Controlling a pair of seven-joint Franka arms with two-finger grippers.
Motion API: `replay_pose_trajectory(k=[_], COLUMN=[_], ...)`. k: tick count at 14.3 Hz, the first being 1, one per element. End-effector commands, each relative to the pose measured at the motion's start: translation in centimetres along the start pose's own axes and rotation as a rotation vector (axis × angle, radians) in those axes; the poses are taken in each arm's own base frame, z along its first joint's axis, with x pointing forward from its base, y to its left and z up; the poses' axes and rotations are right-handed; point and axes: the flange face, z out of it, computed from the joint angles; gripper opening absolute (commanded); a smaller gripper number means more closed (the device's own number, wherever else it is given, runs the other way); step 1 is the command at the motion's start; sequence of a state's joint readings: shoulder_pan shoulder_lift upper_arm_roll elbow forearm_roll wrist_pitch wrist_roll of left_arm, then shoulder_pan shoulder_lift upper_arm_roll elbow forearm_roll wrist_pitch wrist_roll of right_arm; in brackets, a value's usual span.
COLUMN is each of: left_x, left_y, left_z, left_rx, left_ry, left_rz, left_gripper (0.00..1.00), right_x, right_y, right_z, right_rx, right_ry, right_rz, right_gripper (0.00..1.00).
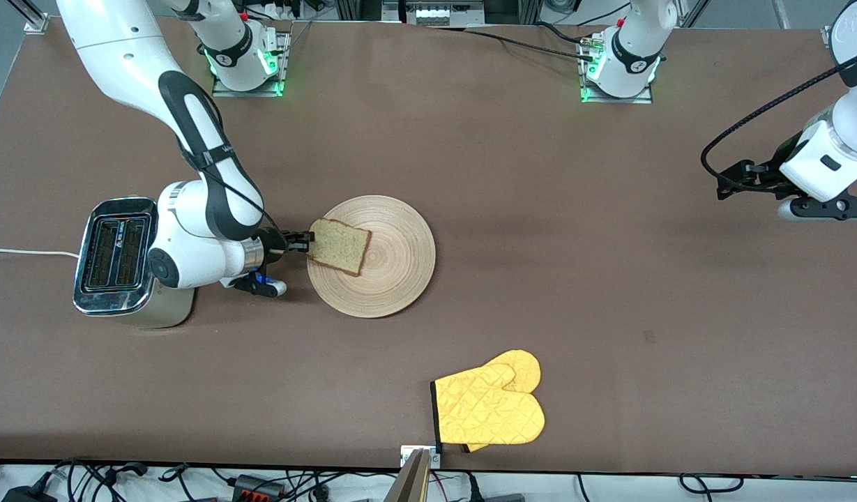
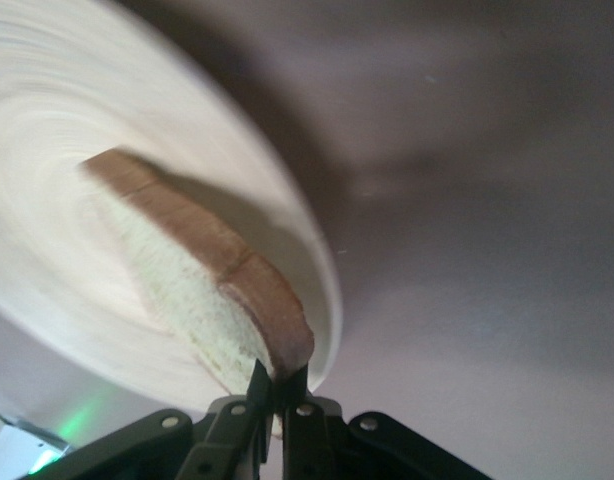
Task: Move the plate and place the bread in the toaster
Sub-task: 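Grasp the bread slice with the right gripper and lift it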
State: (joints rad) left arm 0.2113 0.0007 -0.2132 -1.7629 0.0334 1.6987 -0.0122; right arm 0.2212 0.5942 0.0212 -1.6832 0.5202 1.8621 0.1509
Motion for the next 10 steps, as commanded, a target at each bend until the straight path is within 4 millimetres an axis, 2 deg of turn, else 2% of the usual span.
replay_pose_trajectory(k=[1, 3, 4, 8, 10], left_x=[-0.5, 0.1, 0.4, 0.7, 0.7], left_y=[0.2, 0.1, 0.1, 0.1, 0.2], left_z=[-0.4, -0.9, -1.0, -1.0, -1.0], left_rx=[0.031, 0.029, 0.027, 0.025, 0.026], left_ry=[0.024, 0.036, 0.038, 0.038, 0.037], left_rz=[0.0, 0.001, 0.004, 0.007, 0.01], left_gripper=[1.0, 1.0, 1.0, 1.0, 1.0], right_x=[-2.0, -2.6, -3.0, -4.6, -5.3], right_y=[-2.0, -2.6, -2.3, 0.8, 2.3], right_z=[-7.1, -12.2, -14.1, -21.1, -23.6], right_rx=[-0.021, -0.081, -0.105, -0.233, -0.325], right_ry=[0.033, 0.059, 0.064, 0.081, 0.107], right_rz=[-0.002, -0.022, -0.001, 0.046, 0.036], right_gripper=[0.0, 0.0, 0.0, 0.0, 0.0])
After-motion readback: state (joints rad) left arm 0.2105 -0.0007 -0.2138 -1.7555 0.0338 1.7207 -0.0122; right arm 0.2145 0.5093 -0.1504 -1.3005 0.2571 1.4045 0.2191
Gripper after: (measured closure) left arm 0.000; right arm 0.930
